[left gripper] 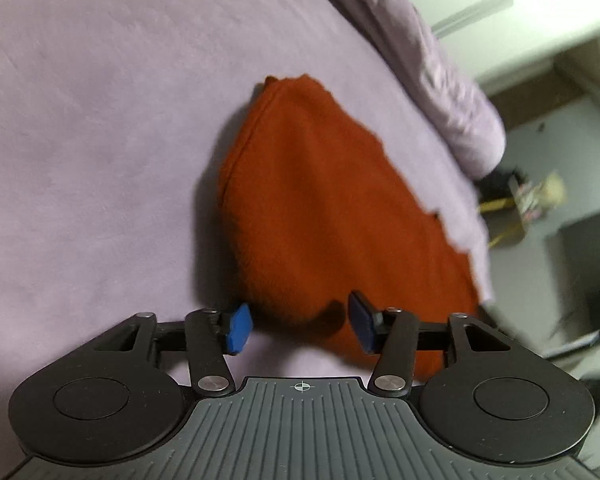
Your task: Fold small clothes
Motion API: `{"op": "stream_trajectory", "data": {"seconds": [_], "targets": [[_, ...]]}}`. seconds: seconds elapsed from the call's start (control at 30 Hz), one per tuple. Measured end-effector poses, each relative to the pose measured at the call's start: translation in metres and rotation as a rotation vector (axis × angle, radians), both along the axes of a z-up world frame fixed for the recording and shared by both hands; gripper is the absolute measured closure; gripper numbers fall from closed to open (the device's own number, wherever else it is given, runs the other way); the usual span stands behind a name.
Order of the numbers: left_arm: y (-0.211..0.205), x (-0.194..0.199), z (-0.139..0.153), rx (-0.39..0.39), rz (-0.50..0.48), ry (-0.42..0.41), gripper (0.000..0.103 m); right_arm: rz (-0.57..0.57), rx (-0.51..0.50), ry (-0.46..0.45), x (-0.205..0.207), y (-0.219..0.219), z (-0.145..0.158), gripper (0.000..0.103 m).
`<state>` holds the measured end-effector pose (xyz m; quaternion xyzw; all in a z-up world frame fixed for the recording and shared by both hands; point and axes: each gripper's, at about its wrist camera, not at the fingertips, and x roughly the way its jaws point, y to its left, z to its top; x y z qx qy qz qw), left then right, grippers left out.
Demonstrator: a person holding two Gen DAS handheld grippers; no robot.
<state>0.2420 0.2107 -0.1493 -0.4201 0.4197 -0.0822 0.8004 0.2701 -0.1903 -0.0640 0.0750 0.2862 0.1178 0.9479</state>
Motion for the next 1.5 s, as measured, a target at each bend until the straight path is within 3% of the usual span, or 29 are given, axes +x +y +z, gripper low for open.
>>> {"op": "stream_trajectory", "data": {"seconds": [0.07, 0.13, 0.23, 0.3, 0.5, 0.63, 0.67, 0.7, 0.8, 0.87, 0.97, 1.07, 1.27, 1.37, 1.5], "targets": [[0.003, 0.012, -0.008, -0.090, 0.044, -0.002, 0.060, 0.117, 0.082, 0.028, -0.007, 0.034, -0.006, 0.097], [0.005, 0.021, -0.014, -0.130, 0.079, -0.009, 0.068, 0.179, 0.112, 0.067, -0.012, 0.066, -0.015, 0.097], [0.007, 0.028, -0.018, -0.170, 0.123, -0.020, 0.071, 0.199, 0.123, 0.082, -0.013, 0.098, -0.025, 0.098], [0.010, 0.031, -0.019, -0.189, 0.146, -0.031, 0.073, 0.185, 0.076, 0.103, -0.011, 0.113, -0.036, 0.100], [0.012, 0.039, -0.024, -0.195, 0.179, -0.027, 0.079, 0.204, -0.055, 0.060, -0.019, 0.127, -0.037, 0.101], [0.012, 0.034, -0.021, -0.162, 0.184, -0.038, 0.081, 0.172, -0.012, 0.012, -0.031, 0.122, -0.028, 0.101], [0.011, 0.034, -0.020, -0.149, 0.182, -0.035, 0.081, 0.167, -0.018, 0.035, -0.029, 0.121, -0.033, 0.101], [0.010, 0.033, -0.018, -0.132, 0.181, -0.034, 0.082, 0.171, -0.030, 0.078, -0.027, 0.123, -0.040, 0.101], [0.008, 0.031, -0.008, -0.082, 0.172, -0.046, 0.082, 0.211, -0.032, 0.097, -0.023, 0.119, -0.038, 0.101], [0.005, 0.033, 0.003, -0.033, 0.158, -0.053, 0.083, 0.207, 0.041, 0.121, -0.020, 0.106, -0.028, 0.101], [-0.010, 0.035, 0.026, 0.099, 0.115, -0.086, 0.083, 0.151, 0.088, 0.052, -0.031, 0.078, -0.015, 0.100], [-0.039, 0.036, 0.058, 0.282, 0.054, -0.147, 0.083, 0.086, 0.103, 0.011, -0.042, 0.048, -0.008, 0.100], [-0.132, 0.033, 0.111, 0.522, -0.161, -0.355, 0.084, -0.070, 0.175, 0.033, -0.057, -0.016, -0.008, 0.099], [-0.182, 0.037, 0.109, 0.579, -0.256, -0.389, 0.084, -0.133, 0.187, 0.039, -0.063, -0.039, -0.006, 0.099], [-0.231, 0.049, 0.077, 0.603, -0.348, -0.318, 0.082, -0.178, 0.193, 0.054, -0.067, -0.057, -0.005, 0.099]]}}
